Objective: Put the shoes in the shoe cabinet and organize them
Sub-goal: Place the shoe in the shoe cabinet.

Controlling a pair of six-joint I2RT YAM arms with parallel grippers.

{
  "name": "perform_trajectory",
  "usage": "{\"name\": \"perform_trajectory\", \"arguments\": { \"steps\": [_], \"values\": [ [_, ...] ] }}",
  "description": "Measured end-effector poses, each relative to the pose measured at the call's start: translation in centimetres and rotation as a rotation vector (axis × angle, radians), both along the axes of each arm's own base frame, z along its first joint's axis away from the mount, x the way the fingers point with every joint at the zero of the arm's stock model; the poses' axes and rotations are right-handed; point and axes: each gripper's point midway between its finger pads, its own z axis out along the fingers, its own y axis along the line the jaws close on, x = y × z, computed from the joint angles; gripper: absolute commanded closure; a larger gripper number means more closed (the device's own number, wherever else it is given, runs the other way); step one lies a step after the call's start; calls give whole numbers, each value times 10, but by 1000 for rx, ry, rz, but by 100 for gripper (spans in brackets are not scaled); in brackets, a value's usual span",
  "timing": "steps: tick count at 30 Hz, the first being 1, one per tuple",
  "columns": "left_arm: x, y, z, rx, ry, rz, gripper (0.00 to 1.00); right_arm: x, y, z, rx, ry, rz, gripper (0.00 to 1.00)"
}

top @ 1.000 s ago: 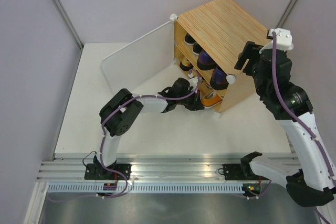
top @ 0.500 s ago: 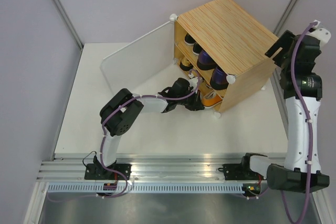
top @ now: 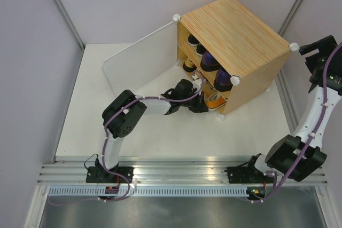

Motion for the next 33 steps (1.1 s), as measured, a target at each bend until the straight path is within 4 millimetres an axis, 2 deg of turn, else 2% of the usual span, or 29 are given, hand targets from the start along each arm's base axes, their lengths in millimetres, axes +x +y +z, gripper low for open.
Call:
{"name": "perform_trajectory", "arguments": {
  "steps": [6,12,27,29,33],
  "values": [
    [0,-3,-4,-9,12,-20,98,22,-6,-21,93,-15,30,11],
    [2,-12,-4,-31,27,-41,98,38,-6,-25,146,-53,77,17],
    [3,-26,-4,-60,57,-69,98,44,-1,-31,138,-71,117,26],
    [4,-27,-4,-62,60,-68,98,44,11,-33,132,-61,150,26],
    [4,-30,-4,-70,70,-76,98,58,67,-44,141,-36,304,27]
  ]
}}
